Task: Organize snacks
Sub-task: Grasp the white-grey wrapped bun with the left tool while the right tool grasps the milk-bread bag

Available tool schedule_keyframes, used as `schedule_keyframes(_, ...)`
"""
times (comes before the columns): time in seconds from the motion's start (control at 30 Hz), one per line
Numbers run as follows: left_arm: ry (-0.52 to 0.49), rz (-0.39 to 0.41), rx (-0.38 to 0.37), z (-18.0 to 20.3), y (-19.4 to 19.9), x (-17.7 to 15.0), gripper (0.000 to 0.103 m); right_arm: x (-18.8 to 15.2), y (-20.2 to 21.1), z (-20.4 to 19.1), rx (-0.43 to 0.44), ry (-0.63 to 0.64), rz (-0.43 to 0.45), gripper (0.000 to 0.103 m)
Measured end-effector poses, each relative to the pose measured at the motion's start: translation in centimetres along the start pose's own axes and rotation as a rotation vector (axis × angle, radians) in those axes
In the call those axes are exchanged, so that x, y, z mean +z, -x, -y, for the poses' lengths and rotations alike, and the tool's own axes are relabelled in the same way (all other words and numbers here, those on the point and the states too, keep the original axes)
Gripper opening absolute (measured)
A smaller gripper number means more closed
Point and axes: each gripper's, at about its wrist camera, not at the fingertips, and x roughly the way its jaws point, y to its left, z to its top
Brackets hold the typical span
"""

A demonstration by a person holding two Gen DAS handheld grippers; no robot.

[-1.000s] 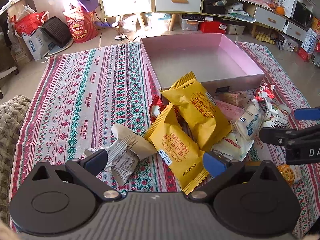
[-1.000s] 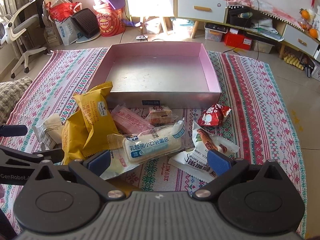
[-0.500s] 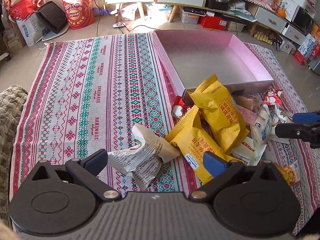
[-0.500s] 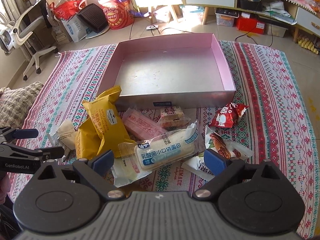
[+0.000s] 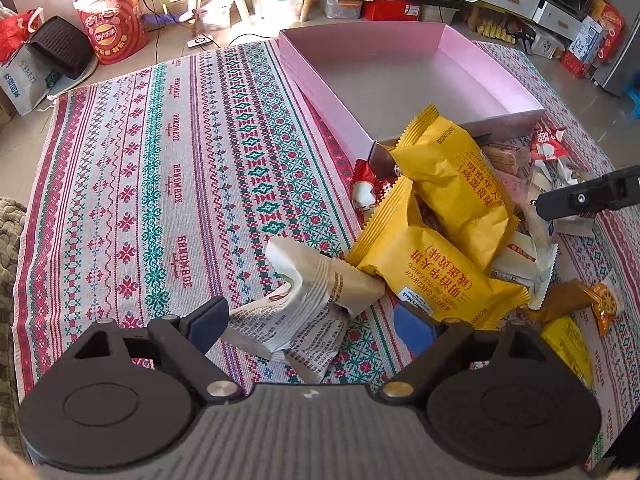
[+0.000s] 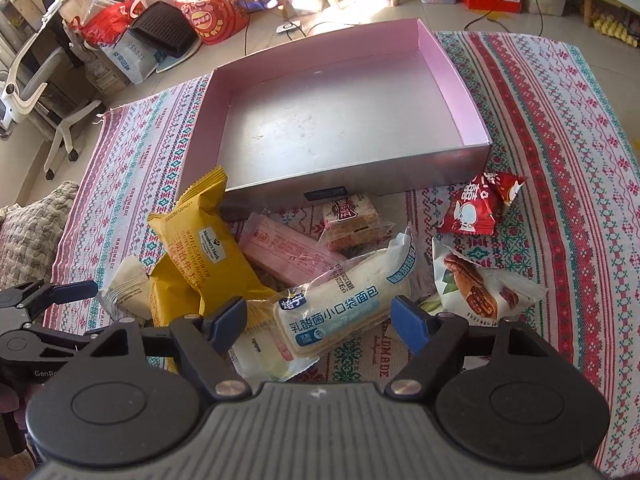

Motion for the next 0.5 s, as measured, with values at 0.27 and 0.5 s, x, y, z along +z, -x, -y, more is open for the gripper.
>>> schedule_keyframes(0.27, -0.036, -0.03, 0.048, 0.0, -1.2, -0.4, 0.082, -0.1, -1.5, 0.3, -0.002, -0.059, -0.006, 0.079)
schedule_keyframes(0.5, -0.049, -0.044, 0.076, 0.1, -1.7, -0.8, 0.073, -0.9, -1.1, -0.8, -0.029, -0.014, 0.016, 0.058)
